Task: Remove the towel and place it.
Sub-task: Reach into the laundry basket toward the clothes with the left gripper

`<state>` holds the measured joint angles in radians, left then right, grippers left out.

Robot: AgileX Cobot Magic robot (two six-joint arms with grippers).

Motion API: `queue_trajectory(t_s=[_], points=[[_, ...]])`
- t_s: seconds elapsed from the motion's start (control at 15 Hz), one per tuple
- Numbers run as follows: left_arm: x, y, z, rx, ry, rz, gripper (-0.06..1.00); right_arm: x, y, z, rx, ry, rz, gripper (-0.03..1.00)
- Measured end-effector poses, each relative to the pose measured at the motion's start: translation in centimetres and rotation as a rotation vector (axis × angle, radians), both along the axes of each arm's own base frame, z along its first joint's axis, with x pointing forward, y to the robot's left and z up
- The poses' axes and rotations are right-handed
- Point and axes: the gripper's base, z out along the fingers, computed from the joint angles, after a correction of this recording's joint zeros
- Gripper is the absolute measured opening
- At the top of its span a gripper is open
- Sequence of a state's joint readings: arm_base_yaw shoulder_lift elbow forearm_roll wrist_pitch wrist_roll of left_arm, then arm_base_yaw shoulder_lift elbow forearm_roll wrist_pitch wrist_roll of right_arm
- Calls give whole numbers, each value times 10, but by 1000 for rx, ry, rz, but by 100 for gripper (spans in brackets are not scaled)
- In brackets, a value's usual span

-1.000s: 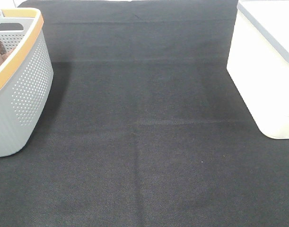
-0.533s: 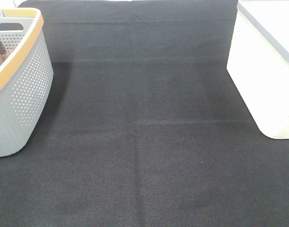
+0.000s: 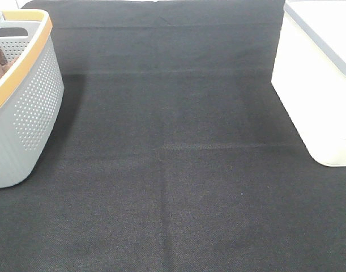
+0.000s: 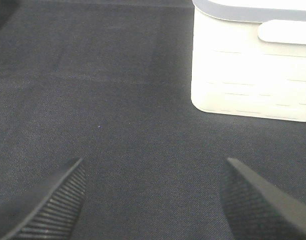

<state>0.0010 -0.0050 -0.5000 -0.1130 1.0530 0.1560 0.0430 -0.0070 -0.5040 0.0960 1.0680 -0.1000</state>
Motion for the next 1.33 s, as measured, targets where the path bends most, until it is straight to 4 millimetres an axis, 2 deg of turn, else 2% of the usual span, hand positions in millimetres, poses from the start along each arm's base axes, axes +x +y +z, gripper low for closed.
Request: queue_trajectory(t_s=[1.33], points=[[0, 0, 0, 0, 0, 0, 80, 0, 0, 0, 0, 0, 0, 71]])
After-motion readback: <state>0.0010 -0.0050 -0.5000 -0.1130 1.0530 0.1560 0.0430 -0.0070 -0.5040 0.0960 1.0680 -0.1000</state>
